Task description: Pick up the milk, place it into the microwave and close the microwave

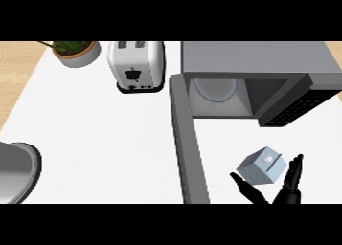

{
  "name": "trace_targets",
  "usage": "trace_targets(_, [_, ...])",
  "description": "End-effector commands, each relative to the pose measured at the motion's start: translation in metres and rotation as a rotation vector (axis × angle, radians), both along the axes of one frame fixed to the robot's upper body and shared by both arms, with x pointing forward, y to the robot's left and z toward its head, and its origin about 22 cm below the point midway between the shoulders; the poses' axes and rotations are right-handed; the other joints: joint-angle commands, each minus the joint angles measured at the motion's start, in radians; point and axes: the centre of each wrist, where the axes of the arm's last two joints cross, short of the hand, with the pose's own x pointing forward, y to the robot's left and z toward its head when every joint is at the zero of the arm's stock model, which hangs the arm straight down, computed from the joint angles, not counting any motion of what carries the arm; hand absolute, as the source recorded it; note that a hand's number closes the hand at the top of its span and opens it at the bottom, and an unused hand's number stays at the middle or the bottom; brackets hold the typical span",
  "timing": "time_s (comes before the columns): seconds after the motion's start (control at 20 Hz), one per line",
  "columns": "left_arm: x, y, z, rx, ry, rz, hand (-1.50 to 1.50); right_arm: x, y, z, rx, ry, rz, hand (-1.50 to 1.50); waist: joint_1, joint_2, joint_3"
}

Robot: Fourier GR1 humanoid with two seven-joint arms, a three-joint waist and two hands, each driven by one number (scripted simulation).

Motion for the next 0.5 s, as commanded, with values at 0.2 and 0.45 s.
trace_targets(0.2, [0.002, -0.006, 0.016, -0.024, -0.044, -0.041, -1.50, 0.014, -0.031, -0.021, 0.012, -0.026, 0.041, 1.50, -0.003, 0.001, 0.000])
trace_targets(0.45, [-0.008, -0.008, 0.014, -0.018, -0.057, -0.033, -1.50, 0.022, -0.029, -0.029, -0.152, -0.039, 0.123, 1.50, 0.005, 0.001, 0.000])
